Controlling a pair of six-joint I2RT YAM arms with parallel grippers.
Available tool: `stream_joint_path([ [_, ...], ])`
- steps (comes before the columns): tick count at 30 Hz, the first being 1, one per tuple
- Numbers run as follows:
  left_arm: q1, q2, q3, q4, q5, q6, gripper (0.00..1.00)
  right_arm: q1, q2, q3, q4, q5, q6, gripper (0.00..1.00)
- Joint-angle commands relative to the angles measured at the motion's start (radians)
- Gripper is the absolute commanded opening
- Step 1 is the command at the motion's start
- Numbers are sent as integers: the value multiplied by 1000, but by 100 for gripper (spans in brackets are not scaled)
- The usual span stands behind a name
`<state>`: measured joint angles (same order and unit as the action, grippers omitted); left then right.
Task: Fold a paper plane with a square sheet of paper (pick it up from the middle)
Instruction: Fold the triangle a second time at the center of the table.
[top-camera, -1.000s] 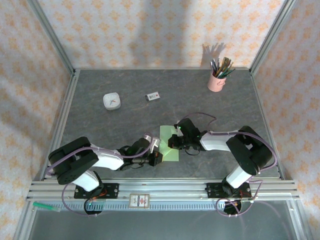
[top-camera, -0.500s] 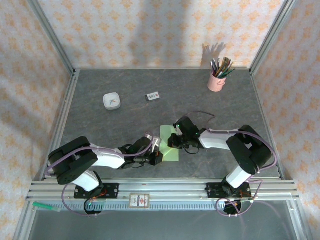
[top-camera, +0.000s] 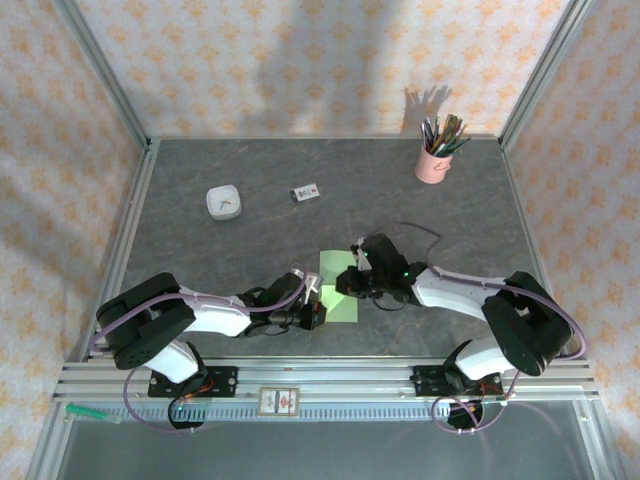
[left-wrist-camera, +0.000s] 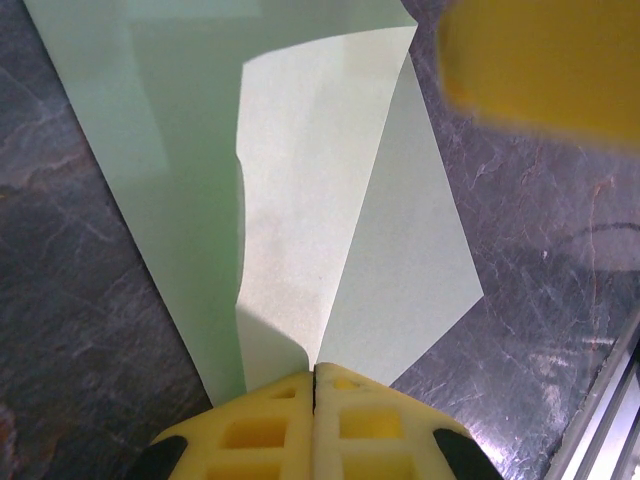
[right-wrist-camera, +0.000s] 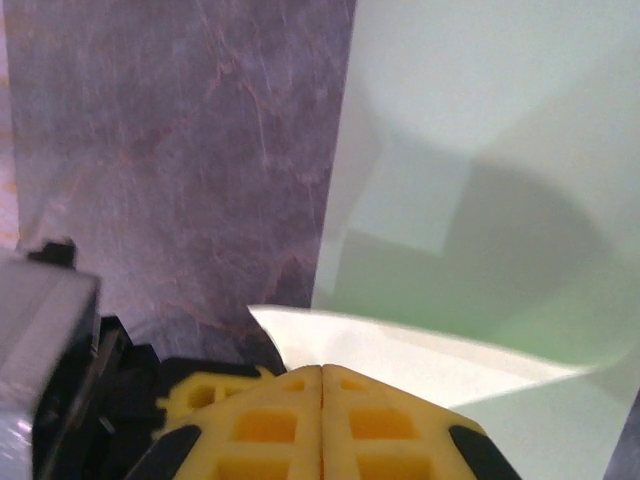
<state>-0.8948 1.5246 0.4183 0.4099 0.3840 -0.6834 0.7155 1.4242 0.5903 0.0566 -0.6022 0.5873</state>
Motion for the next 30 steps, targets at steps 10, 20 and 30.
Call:
stream_joint_path([
  [10, 4, 51, -24, -181, -65, -1, 0, 77, 81, -58, 169, -20, 102, 5],
  [20, 4, 54, -24, -209, -83, 13, 0, 74, 151, -25, 125, -2, 58, 4],
  [30, 6, 65, -50, -212, -89, 10, 0, 15, 164, -20, 78, -2, 6, 3],
])
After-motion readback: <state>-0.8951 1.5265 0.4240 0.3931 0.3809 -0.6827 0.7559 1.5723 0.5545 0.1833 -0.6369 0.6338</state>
